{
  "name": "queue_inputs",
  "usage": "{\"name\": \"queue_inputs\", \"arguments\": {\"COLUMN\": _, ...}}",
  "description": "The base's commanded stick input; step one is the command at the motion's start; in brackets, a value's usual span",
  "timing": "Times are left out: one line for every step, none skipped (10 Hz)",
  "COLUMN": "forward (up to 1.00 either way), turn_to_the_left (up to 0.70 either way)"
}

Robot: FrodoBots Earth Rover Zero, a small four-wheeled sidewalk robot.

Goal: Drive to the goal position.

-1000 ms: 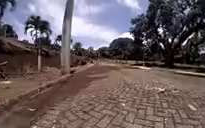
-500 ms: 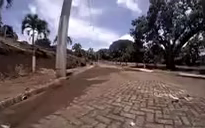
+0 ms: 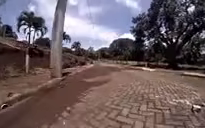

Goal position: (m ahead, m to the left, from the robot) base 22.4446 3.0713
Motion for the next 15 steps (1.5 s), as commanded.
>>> {"name": "queue_inputs", "arguments": {"forward": 0.85, "turn_to_the_left": 0.00}}
{"name": "queue_inputs", "arguments": {"forward": 0.85, "turn_to_the_left": 0.00}}
{"name": "queue_inputs", "arguments": {"forward": 0.85, "turn_to_the_left": 0.00}}
{"name": "queue_inputs", "arguments": {"forward": 0.85, "turn_to_the_left": 0.00}}
{"name": "queue_inputs", "arguments": {"forward": 0.85, "turn_to_the_left": 0.00}}
{"name": "queue_inputs", "arguments": {"forward": 0.85, "turn_to_the_left": 0.00}}
{"name": "queue_inputs", "arguments": {"forward": 0.85, "turn_to_the_left": 0.00}}
{"name": "queue_inputs", "arguments": {"forward": 0.85, "turn_to_the_left": 0.00}}
{"name": "queue_inputs", "arguments": {"forward": 0.85, "turn_to_the_left": 0.00}}
{"name": "queue_inputs", "arguments": {"forward": 0.85, "turn_to_the_left": 0.00}}
{"name": "queue_inputs", "arguments": {"forward": 0.85, "turn_to_the_left": 0.00}}
{"name": "queue_inputs", "arguments": {"forward": 0.85, "turn_to_the_left": 0.00}}
{"name": "queue_inputs", "arguments": {"forward": 0.85, "turn_to_the_left": 0.00}}
{"name": "queue_inputs", "arguments": {"forward": 0.85, "turn_to_the_left": 0.00}}
{"name": "queue_inputs", "arguments": {"forward": 0.85, "turn_to_the_left": 0.00}}
